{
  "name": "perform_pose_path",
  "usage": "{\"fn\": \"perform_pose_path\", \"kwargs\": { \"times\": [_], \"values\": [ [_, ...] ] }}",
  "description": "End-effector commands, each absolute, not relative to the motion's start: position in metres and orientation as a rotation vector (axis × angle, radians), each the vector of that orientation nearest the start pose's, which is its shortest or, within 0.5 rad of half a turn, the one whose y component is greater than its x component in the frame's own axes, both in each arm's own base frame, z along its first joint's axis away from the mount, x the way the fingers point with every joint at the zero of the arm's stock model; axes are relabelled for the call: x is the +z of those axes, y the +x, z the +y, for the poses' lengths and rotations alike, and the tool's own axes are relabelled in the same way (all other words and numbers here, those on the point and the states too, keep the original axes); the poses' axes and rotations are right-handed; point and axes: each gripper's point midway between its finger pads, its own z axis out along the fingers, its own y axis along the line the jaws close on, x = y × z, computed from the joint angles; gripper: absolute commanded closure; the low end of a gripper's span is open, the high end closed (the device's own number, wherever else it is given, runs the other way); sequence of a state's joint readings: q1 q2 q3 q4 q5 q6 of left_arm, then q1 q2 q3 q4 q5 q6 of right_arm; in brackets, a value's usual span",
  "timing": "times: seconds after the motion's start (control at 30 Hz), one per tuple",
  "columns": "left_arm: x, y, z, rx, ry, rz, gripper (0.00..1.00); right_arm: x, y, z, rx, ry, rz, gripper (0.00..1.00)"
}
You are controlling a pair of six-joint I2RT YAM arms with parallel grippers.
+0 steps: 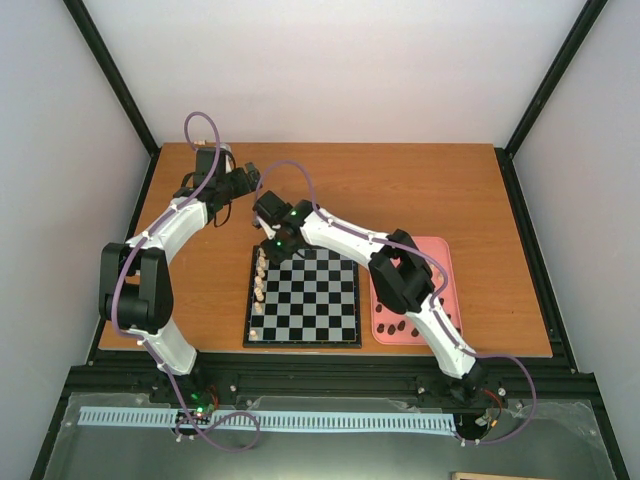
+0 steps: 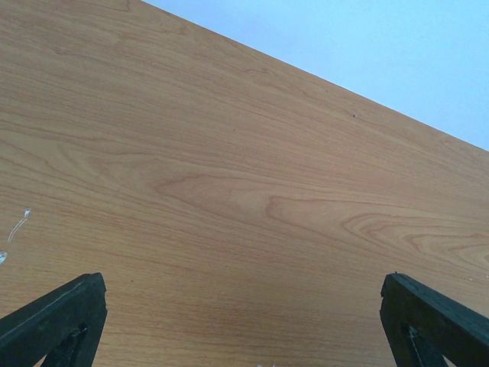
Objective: Set up the chess pieces on the board
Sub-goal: Place the chess piece on the chessboard.
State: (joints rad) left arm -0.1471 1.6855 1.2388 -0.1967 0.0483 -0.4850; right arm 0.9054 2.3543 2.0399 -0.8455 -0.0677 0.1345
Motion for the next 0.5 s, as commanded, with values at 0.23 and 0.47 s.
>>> {"fn": "perform_pose_path", "kwargs": {
  "times": [0.23,0.47],
  "values": [
    [0.197,0.489,-0.079,-0.376,-0.326,2.173,0.00,0.051,0.341,0.454,0.336,-1.094,2.565,0.88],
    [0.198,0.489,-0.078,-0.372,-0.329,2.168,0.00,0.048,0.346,0.450,0.299,-1.082,2.573,0.87]
  ]
}}
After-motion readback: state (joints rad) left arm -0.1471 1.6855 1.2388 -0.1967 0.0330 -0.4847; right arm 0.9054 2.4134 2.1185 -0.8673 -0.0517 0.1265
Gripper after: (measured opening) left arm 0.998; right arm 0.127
